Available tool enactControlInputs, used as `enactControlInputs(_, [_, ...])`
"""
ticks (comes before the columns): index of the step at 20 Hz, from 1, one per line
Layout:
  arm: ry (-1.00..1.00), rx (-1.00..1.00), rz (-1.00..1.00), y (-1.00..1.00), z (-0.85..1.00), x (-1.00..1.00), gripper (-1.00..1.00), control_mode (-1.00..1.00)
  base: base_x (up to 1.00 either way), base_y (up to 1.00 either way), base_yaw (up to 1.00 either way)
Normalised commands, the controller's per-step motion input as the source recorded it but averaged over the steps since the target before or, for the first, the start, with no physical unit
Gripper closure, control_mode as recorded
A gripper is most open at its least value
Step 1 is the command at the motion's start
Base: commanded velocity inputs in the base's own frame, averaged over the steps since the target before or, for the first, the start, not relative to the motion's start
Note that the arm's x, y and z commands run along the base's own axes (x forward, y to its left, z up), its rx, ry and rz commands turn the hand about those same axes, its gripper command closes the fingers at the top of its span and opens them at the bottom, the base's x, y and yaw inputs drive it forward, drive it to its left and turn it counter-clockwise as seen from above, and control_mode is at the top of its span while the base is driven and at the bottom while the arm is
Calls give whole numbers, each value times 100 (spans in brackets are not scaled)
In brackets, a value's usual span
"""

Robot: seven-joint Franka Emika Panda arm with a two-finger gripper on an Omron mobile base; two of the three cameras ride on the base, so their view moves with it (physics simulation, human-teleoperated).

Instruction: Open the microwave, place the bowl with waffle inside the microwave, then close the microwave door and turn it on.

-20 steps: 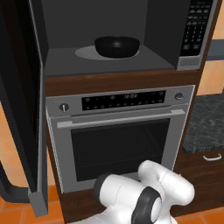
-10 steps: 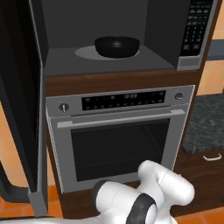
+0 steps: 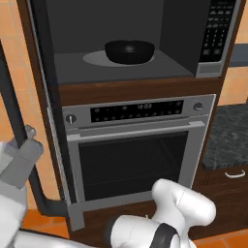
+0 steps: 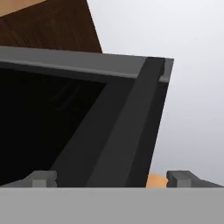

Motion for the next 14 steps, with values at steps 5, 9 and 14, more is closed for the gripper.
enactControlInputs(5, [31,0,-4,-64,15,15,-100,-100,0,0,0])
enactControlInputs(9, [32,0,-7,-44,7,25,-100,-100,0,0,0])
enactControlInputs(14, [5,1,0,-7,0,39,-100,-100,0,0,0])
